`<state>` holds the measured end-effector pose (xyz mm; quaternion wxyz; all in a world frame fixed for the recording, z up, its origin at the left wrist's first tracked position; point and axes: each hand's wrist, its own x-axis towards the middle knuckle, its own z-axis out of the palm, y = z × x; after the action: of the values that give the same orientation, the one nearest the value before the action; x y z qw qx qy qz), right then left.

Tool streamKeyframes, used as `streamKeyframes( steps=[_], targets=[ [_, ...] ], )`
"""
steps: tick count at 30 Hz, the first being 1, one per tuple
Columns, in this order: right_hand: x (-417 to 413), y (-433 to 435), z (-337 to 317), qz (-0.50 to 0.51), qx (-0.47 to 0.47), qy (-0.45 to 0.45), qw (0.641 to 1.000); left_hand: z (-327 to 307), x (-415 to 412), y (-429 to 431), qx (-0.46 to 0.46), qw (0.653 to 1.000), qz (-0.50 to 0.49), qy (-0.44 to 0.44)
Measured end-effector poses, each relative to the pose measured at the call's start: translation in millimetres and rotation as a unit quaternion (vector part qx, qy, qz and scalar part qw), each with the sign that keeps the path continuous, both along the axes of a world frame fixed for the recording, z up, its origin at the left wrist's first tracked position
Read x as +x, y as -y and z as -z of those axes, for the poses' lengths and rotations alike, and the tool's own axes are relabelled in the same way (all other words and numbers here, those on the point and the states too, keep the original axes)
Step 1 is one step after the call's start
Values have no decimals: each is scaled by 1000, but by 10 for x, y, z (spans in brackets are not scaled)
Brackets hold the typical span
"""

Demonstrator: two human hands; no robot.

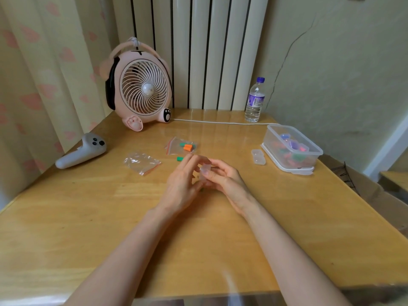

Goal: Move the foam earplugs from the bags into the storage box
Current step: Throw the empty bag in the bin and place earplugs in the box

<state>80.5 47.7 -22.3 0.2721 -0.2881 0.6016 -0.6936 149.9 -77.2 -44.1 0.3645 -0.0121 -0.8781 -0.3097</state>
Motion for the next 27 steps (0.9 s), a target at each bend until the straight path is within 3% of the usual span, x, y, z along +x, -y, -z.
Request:
streamKeyframes(
  steps=[8, 11, 18, 23, 27],
  targets=[
    [-12, -25, -10, -33, -11, 7, 999, 29, -48, 3, 37, 999, 11, -17],
    [7, -16, -18, -42, -19, 29, 999, 14, -38, 21, 3, 999, -16, -30],
    [-24, -34, -16, -4, 4, -9, 1000, 45, -48, 13, 30, 999, -5, -12],
    [-25, -20, -20, -15, -19, 32, 999, 14, -27, 20, -9, 1000, -13, -8],
    [-30, -34, -23, -9, -20, 26, 999, -4, -17, -18, 10, 1000, 15, -6]
  ],
)
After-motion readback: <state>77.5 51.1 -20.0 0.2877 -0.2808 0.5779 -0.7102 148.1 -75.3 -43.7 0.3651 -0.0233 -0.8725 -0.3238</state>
